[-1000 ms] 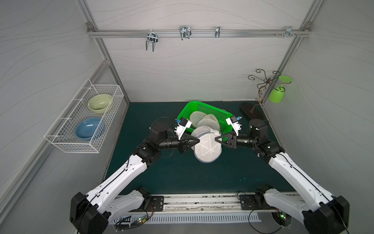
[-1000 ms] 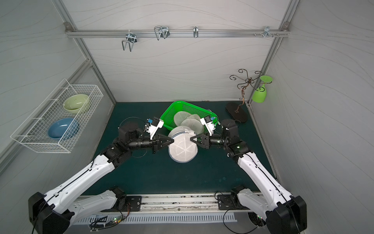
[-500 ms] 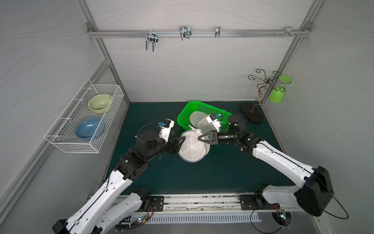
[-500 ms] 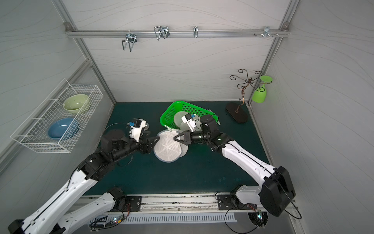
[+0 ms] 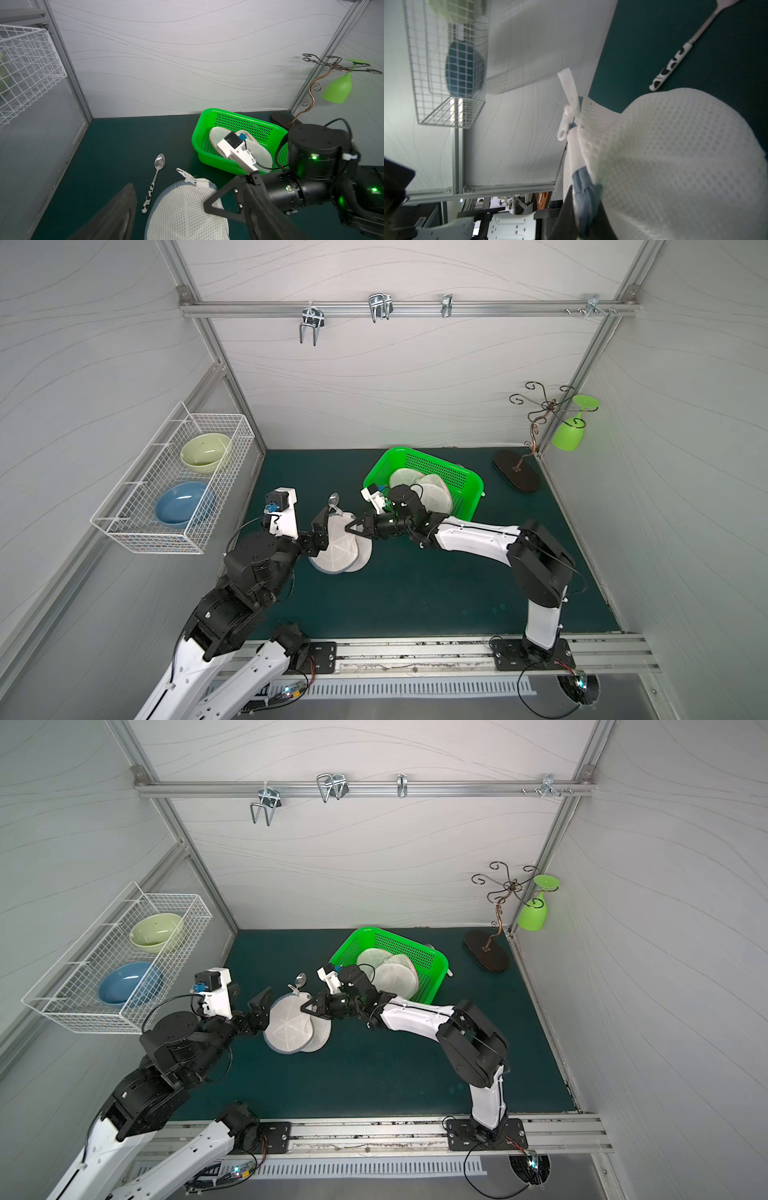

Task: Turn the laundry bag inside out
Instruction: Place the laundry bag at the center of the board.

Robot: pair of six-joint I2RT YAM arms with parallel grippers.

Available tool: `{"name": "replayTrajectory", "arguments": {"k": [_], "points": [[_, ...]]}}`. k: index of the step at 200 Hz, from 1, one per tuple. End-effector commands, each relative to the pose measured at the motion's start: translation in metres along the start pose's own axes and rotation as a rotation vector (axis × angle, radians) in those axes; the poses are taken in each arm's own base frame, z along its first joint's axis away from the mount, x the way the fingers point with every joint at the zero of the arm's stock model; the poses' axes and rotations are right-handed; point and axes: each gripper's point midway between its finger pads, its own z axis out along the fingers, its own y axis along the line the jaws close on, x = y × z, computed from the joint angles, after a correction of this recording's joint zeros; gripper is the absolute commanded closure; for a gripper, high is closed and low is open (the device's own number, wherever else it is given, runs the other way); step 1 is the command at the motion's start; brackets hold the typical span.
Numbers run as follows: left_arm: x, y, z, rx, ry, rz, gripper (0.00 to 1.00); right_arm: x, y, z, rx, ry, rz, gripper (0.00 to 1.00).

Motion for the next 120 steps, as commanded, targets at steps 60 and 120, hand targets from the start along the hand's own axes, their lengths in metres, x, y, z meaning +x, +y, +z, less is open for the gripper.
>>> {"name": "replayTrajectory", "arguments": {"k": [60,120], "points": [[0.032,-0.018,0.022,0.068,0.080,-0.094,0.15,0.002,-0.102,-0.018,0.375,-0.074,-0.023,0.72],[0.040,-0.021,0.031,0.067,0.101,-0.131,0.12,-0.018,-0.048,-0.063,0.424,-0.085,-0.280,0.32]]}}
